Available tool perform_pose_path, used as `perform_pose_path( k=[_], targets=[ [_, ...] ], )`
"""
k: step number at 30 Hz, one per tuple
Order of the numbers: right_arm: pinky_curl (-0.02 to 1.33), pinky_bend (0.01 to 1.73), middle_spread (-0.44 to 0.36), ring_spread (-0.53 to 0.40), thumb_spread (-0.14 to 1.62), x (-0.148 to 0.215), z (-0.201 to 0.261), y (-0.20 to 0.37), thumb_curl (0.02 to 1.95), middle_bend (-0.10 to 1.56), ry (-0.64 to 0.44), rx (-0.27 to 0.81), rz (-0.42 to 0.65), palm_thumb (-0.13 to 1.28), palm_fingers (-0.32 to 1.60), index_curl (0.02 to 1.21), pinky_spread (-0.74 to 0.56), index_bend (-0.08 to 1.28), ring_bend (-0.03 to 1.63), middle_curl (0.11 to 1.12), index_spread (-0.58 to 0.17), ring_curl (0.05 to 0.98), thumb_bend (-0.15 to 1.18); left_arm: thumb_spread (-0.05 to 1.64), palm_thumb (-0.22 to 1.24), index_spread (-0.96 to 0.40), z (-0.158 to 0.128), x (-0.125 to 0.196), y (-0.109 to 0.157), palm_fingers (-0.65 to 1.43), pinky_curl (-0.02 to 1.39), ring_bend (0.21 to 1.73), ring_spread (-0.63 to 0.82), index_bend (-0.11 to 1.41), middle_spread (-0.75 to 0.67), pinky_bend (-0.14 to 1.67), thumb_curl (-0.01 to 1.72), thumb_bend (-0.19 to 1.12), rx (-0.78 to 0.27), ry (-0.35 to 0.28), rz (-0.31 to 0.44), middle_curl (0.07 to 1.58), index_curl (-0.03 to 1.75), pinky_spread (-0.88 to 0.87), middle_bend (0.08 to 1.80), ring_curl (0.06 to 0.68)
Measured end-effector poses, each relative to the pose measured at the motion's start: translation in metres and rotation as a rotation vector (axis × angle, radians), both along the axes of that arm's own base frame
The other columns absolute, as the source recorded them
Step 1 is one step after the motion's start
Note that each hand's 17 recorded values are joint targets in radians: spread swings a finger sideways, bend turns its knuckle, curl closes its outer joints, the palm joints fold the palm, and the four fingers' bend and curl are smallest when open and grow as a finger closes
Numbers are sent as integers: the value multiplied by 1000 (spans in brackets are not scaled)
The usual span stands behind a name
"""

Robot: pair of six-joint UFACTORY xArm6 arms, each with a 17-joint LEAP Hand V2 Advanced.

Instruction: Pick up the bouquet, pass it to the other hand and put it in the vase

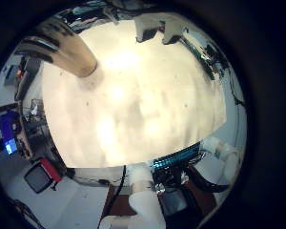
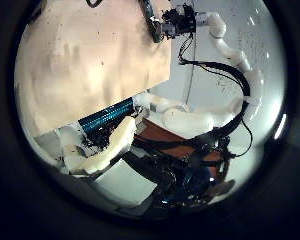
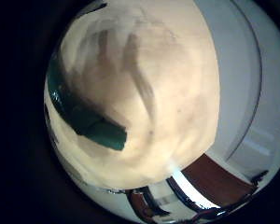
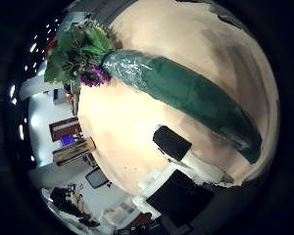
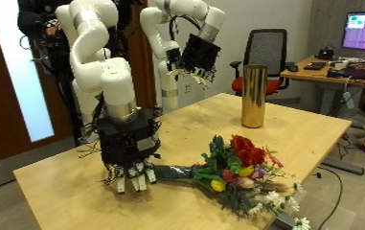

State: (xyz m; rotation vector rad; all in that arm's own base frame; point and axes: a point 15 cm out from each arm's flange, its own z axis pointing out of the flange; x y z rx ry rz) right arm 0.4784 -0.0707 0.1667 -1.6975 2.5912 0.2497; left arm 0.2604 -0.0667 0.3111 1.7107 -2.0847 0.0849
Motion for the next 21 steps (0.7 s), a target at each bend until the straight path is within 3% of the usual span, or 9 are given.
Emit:
perform_pose_path(
  k=[21],
  targets=[
    [267,359,73,9,1044,-10,-23,-2,329,539,62,15,-8,513,361,273,196,144,777,402,-76,235,-24,944,574,388,3,0,-5,-37,320,451,689,160,606,244,321,-28,1,-5,-18,244,268,589,180,217]
  ],
)
